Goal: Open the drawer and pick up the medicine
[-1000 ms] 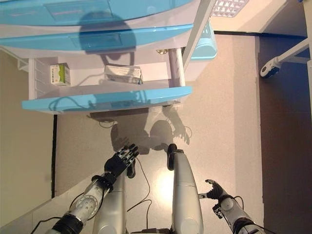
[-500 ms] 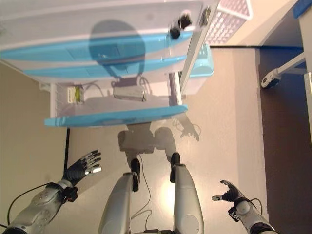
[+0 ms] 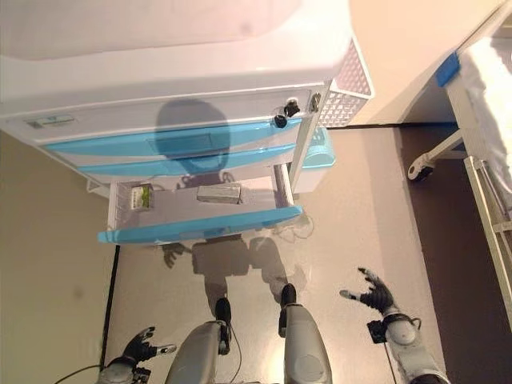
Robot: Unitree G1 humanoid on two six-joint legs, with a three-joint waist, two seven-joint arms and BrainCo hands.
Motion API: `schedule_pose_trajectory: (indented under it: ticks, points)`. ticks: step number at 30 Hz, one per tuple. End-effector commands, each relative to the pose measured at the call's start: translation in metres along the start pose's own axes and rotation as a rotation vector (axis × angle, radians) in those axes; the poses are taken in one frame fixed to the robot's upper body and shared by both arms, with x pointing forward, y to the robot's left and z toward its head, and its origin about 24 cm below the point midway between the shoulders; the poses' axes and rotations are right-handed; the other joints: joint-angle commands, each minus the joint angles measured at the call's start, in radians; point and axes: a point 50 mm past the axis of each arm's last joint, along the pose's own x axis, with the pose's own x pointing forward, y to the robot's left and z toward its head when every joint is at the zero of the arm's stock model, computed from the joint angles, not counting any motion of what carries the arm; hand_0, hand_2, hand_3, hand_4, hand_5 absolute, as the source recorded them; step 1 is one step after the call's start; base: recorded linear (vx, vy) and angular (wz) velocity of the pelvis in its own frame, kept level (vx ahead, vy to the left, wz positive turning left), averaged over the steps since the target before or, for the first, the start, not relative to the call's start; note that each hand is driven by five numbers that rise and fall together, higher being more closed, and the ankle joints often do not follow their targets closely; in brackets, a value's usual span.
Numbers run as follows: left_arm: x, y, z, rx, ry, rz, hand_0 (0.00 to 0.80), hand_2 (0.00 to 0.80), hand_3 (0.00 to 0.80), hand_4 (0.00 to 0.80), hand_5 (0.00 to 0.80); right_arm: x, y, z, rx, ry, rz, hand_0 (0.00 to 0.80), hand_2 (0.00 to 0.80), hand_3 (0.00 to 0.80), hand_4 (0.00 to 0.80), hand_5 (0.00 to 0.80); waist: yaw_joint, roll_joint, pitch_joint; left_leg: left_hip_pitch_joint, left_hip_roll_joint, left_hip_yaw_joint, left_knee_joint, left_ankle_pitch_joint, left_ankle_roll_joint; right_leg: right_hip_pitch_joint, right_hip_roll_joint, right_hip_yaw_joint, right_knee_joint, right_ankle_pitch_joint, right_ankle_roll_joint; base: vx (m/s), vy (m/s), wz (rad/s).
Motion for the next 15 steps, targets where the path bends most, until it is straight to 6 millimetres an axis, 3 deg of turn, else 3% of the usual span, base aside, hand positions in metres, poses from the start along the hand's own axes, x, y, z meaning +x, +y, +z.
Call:
schedule_pose_trajectory:
  ticks: [1,2,3,4,5,6,7,11,15]
  points:
    - [-0.006,0.002,-0.028,-0.002,0.114,0.016,0.000,0.000,0.000,0.000,0.000,-0.011,-0.041,0.062,-0.152,-0.301,-0.048,0.000,0.000,0.000,0.000,0.000,-0.011,-0.023,-0.043,-0.018,-0.053,0.025,-0.064,0.073,0.055,0.055,0.023,-0.016,-0.120,0.129,0.060,0.050,0.009,-0.09]
    - [-0.006,0.002,-0.028,-0.002,0.113,0.016,0.000,0.000,0.000,0.000,0.000,-0.011,-0.041,0.062,-0.152,-0.301,-0.048,0.000,0.000,0.000,0.000,0.000,-0.011,-0.023,-0.045,-0.020,-0.053,0.025,-0.067,0.077,0.055,0.053,0.022,-0.016,-0.123,0.132,0.060,0.099,0.017,-0.08]
    - [-0.009,0.000,-0.038,0.013,0.160,0.003,0.000,0.000,0.000,0.000,0.000,-0.018,-0.050,0.085,-0.221,-0.397,-0.066,0.000,0.000,0.000,0.000,0.000,-0.006,-0.025,-0.052,-0.002,-0.051,0.024,-0.073,0.072,0.054,0.071,0.022,-0.021,-0.126,0.124,0.063,0.036,0.006,-0.06]
    - [-0.009,0.000,-0.038,0.013,0.159,0.003,0.000,0.000,0.000,0.000,0.000,-0.019,-0.050,0.085,-0.221,-0.396,-0.066,0.000,0.000,0.000,0.000,0.000,-0.006,-0.025,-0.054,-0.005,-0.051,0.024,-0.075,0.076,0.054,0.069,0.021,-0.022,-0.129,0.128,0.062,0.066,0.013,-0.06]
    - [-0.010,-0.001,-0.042,0.035,0.175,-0.012,0.000,0.000,0.000,0.000,0.000,-0.028,-0.055,0.108,-0.271,-0.489,-0.066,0.000,0.000,0.000,0.000,0.000,0.000,-0.028,-0.056,0.007,-0.052,0.023,-0.078,0.074,0.054,0.082,0.019,-0.026,-0.128,0.123,0.065,0.000,0.000,0.00]
    - [-0.010,-0.001,-0.042,0.035,0.175,-0.012,0.000,0.000,0.000,0.000,0.000,-0.028,-0.055,0.108,-0.271,-0.489,-0.066,0.000,0.000,0.000,0.000,0.000,0.000,-0.028,-0.057,0.006,-0.052,0.023,-0.078,0.075,0.054,0.081,0.019,-0.026,-0.129,0.124,0.065,0.038,0.008,0.09]
    - [-0.011,-0.002,-0.043,0.047,0.175,-0.017,0.000,0.000,0.000,0.000,0.000,-0.036,-0.057,0.127,-0.295,-0.571,-0.064,0.000,0.000,0.000,0.000,0.000,0.006,-0.031,-0.058,0.011,-0.054,0.019,-0.080,0.073,0.056,0.088,0.017,-0.030,-0.128,0.120,0.066,0.016,0.004,0.09]
    - [-0.010,-0.002,-0.039,0.038,0.147,-0.031,0.000,0.000,0.000,0.000,0.000,-0.043,-0.052,0.155,-0.300,-0.692,-0.018,0.000,0.000,0.000,0.000,0.000,0.027,-0.036,-0.048,0.012,-0.059,0.011,-0.074,0.070,0.061,0.094,0.009,-0.043,-0.120,0.115,0.067,-0.009,0.001,0.08]
    - [-0.009,-0.001,-0.033,0.034,0.113,-0.031,0.000,0.000,0.000,0.000,0.000,-0.038,-0.042,0.172,-0.277,-0.759,0.028,0.000,0.000,0.000,0.000,0.000,0.051,-0.039,-0.040,0.006,-0.063,-0.002,-0.073,0.074,0.065,0.092,0.002,-0.058,-0.108,0.111,0.067,-0.047,-0.013,0.17]
